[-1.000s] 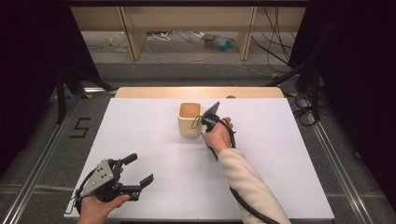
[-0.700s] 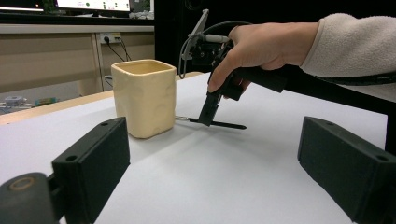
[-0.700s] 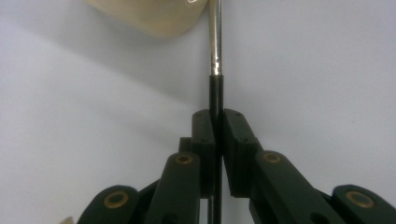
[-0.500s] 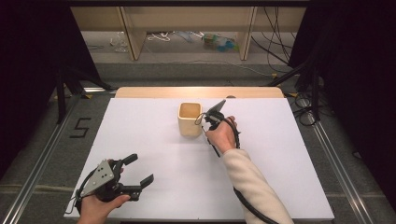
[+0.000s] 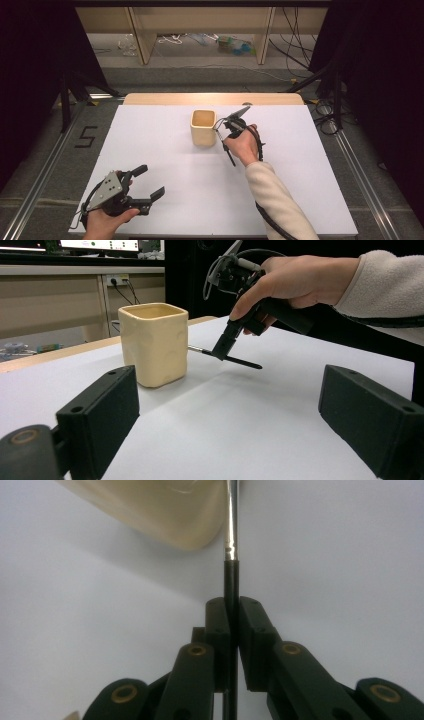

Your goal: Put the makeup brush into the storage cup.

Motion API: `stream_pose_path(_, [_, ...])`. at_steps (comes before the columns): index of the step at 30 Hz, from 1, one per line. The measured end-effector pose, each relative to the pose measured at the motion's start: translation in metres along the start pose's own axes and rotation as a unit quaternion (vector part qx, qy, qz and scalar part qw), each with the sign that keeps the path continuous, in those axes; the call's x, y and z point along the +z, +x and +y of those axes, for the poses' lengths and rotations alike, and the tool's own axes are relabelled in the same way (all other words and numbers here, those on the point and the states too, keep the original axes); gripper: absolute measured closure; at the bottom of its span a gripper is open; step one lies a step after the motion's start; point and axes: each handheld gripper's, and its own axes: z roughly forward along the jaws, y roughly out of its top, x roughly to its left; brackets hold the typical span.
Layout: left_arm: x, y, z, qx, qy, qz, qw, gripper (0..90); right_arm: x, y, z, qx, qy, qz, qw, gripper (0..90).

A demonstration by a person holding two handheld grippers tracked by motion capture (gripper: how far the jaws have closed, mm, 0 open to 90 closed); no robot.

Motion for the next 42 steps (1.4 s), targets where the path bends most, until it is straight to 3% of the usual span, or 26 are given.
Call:
stream_pose_path(2, [0.0,0.0,0.0,0.002,-0.003,-0.001,1.0,9.3,-0.003,-0.001,0.0,0.006,0.014,0.006,0.9999,84.4])
stream_pose_path(11, [0.0,0.0,0.0,-0.001,-0.001,0.001,1.0,9.3,-0.013,-0.007,-0.004,-0.003,-0.03,0.02,0.9993,84.3])
stream_pose_path(14, [0.001,0.001,0.0,0.004,-0.008,-0.005,1.0,9.5,-0.017,-0.011,-0.007,0.007,-0.035,0.02,0.9992,84.3])
stream_pose_path(20, [0.0,-0.001,0.0,-0.002,0.0,0.001,1.0,9.5,-0.021,-0.019,-0.011,0.006,-0.059,0.027,0.9979,84.3])
stream_pose_path(21, [0.0,0.0,0.0,0.0,0.0,0.001,1.0,9.5,-0.022,-0.019,-0.012,0.016,-0.062,0.026,0.9976,84.3])
stream_pose_path(22, [0.0,0.0,0.0,-0.001,0.0,0.001,1.0,9.5,-0.024,-0.024,-0.014,0.004,-0.077,0.032,0.9965,84.3])
stream_pose_path(26, [0.0,0.0,0.0,0.001,0.0,0.002,1.0,9.6,-0.027,-0.029,-0.017,-0.015,-0.097,0.038,0.9945,84.3])
stream_pose_path(32, [0.0,0.0,0.0,-0.001,0.0,0.002,1.0,9.7,-0.03,-0.03,-0.024,-0.02,-0.114,0.036,0.9926,84.3])
stream_pose_path(36, [0.0,0.0,0.0,0.001,0.0,0.002,1.0,9.8,-0.033,-0.031,-0.029,-0.033,-0.137,0.037,0.9894,84.3])
stream_pose_path(38, [0.0,0.0,0.0,0.0,0.0,0.002,1.0,9.8,-0.033,-0.031,-0.032,-0.041,-0.16,0.04,0.9855,84.3])
stream_pose_path(42, [0.001,-0.001,0.0,0.0,0.0,0.002,1.0,9.9,-0.034,-0.032,-0.037,-0.042,-0.177,0.041,0.9825,84.2])
